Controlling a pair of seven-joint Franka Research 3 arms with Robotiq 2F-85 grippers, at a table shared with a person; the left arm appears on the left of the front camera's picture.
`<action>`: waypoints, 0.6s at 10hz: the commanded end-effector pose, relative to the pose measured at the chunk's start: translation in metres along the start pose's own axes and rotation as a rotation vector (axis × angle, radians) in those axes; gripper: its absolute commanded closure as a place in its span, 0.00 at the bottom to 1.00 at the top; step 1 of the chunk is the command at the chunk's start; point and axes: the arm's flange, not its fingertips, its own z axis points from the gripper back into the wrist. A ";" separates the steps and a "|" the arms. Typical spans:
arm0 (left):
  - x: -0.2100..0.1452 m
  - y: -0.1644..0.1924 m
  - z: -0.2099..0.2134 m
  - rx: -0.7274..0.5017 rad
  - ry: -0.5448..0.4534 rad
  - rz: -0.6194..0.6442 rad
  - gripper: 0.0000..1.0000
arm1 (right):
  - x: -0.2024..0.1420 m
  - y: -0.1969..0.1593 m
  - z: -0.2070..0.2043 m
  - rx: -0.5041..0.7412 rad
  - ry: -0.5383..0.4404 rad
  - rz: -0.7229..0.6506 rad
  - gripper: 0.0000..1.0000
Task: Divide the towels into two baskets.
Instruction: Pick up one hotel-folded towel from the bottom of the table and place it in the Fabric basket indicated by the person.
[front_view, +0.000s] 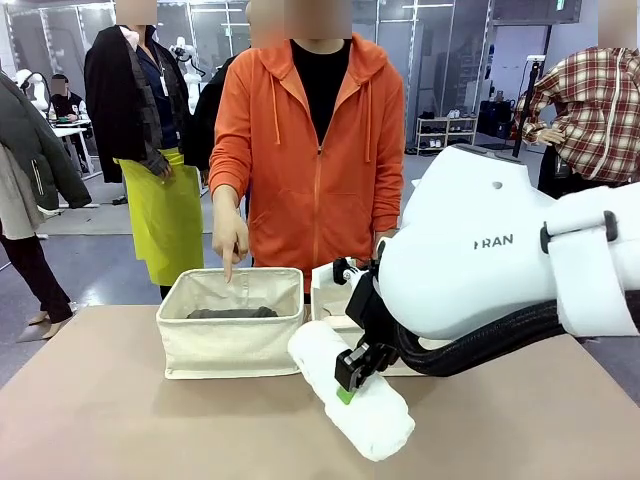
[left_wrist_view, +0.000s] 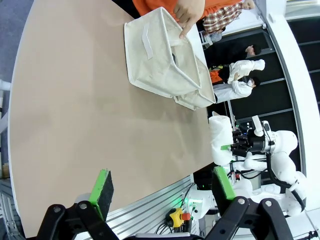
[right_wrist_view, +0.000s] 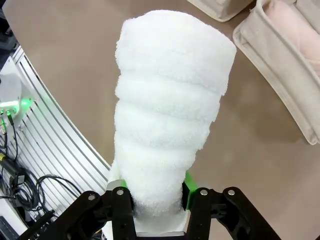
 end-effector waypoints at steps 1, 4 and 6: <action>-0.003 -0.001 0.003 -0.009 0.002 -0.007 0.00 | -0.001 -0.001 -0.006 -0.009 0.006 -0.006 0.75; -0.003 -0.001 0.003 -0.009 0.002 -0.007 0.00 | -0.003 -0.004 -0.007 0.001 0.017 -0.007 0.63; -0.003 -0.001 0.003 -0.009 0.002 -0.007 0.00 | 0.061 0.019 0.014 -0.087 -0.015 0.289 0.63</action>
